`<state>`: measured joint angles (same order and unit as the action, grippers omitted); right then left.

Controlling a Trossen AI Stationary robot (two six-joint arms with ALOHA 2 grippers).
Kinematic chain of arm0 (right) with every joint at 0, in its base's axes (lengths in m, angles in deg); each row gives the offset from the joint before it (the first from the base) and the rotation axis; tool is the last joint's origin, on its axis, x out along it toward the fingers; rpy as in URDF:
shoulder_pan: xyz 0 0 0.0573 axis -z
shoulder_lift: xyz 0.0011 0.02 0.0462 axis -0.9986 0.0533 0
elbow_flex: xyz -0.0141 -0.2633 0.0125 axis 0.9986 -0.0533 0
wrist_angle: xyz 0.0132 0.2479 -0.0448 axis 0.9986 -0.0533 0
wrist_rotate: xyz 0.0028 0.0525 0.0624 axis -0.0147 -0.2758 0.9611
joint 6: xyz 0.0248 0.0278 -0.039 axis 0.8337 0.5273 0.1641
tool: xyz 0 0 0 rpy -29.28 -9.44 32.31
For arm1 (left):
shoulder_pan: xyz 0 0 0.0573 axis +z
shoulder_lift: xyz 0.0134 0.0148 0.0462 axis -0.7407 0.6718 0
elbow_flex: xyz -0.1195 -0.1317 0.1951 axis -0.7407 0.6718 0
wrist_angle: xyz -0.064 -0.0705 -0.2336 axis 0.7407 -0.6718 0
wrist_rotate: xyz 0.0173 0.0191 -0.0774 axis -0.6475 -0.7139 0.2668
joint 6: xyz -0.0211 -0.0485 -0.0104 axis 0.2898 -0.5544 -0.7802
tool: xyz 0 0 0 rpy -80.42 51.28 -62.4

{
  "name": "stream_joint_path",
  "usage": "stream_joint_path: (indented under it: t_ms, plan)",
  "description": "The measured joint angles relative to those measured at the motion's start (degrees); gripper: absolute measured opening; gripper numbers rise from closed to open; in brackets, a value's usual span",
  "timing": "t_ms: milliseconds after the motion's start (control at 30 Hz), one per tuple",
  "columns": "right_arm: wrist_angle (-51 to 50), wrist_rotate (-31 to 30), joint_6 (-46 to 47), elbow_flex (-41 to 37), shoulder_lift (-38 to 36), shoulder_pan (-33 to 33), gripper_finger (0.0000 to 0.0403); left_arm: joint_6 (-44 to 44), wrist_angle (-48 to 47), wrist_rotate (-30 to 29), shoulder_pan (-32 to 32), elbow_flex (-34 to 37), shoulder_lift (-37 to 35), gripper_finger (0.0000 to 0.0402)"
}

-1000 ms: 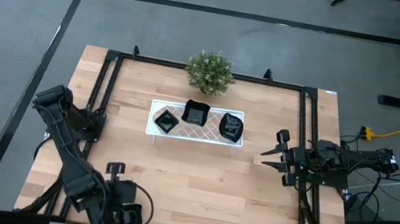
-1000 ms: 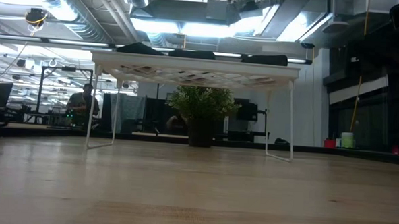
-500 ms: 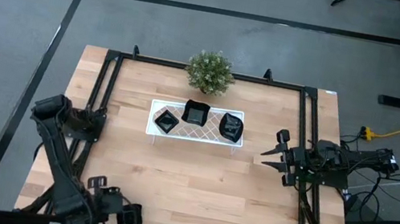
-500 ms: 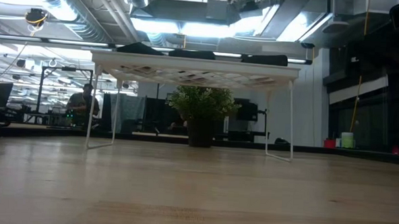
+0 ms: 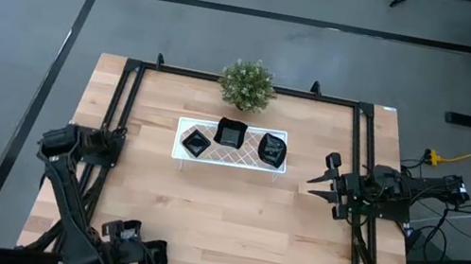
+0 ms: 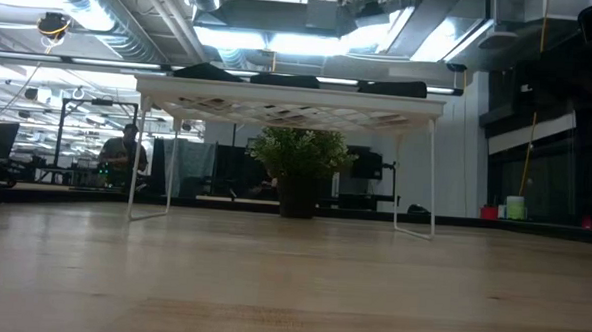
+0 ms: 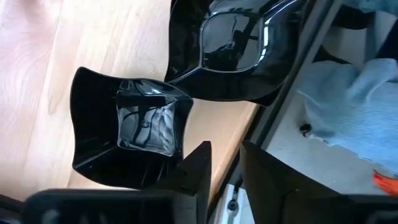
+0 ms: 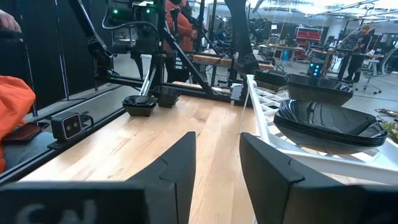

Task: Pick & Place Mini shaped plates
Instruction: Stack the black distorted square plate on top of the black distorted square plate on the shelf

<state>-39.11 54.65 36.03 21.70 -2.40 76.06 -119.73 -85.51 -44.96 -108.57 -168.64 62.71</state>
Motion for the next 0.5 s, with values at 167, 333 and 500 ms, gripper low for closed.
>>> stream_joint_path:
  t_ms: [167,333,500]
  plan:
    - [0.0,0.0,0.0,0.0,0.0,0.0,0.0124,0.0,-0.2,0.1,0.0,0.0,1.1,0.0111]
    - [0.0,0.0,0.0,0.0,0.0,0.0,0.0124,0.0,-0.5,0.1,0.0,0.0,1.2,0.0140]
    - [0.0,0.0,0.0,0.0,0.0,0.0,0.0124,0.0,-0.5,0.2,-0.3,0.0,1.2,0.0152]
